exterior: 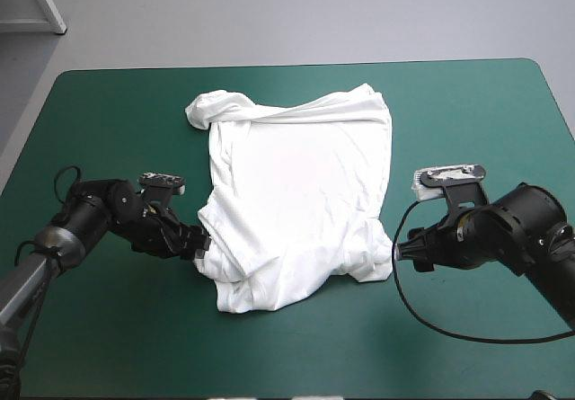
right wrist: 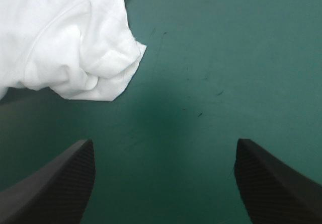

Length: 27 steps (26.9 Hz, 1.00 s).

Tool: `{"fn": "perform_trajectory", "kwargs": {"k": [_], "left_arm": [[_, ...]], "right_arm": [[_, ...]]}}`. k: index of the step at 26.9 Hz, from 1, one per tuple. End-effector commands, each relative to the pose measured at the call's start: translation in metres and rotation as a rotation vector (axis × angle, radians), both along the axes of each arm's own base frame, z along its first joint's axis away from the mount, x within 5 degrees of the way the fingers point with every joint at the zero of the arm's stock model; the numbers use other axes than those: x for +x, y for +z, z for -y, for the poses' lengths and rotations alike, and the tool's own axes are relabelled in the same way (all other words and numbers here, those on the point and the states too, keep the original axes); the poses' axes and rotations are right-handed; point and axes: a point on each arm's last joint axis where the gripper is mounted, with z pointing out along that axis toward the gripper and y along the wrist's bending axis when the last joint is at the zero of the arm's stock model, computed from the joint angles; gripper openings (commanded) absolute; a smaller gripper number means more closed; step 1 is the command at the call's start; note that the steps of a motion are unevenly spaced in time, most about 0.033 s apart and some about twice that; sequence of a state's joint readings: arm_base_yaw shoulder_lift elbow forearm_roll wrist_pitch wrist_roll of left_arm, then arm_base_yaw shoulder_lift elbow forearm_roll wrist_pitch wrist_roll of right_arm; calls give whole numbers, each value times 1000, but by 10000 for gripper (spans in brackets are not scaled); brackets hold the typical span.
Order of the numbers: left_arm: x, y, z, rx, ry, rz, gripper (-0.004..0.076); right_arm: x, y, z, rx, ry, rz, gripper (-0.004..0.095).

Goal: Fold the cloth

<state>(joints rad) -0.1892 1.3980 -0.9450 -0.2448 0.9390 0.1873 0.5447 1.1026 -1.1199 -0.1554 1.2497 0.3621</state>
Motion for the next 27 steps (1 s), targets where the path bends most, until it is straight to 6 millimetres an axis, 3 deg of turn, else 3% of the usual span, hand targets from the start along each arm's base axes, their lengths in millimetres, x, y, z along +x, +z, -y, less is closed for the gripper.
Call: {"fn": "perform_trajectory", "kwargs": {"k": [1, 3, 6, 9, 17, 27], "left_arm": [[4, 2, 20, -47, -29, 97, 527], [8, -8, 35, -46, -63, 93, 527], [13, -24, 41, -36, -67, 34, 515], [12, -31, 41, -27, -70, -5, 433], [8, -37, 40, -28, -68, -38, -10], [8, -36, 40, -28, -71, -38, -10]], "right_arm": [[-4, -2, 2, 26, -4, 17, 714], [-2, -12, -2, 55, 6, 15, 714], [3, -26, -7, 88, 18, 42, 714], [11, -36, -13, 100, 27, 60, 714], [47, -74, -35, 79, 47, 33, 714], [71, -117, -54, 82, 39, -71, 714]]}}
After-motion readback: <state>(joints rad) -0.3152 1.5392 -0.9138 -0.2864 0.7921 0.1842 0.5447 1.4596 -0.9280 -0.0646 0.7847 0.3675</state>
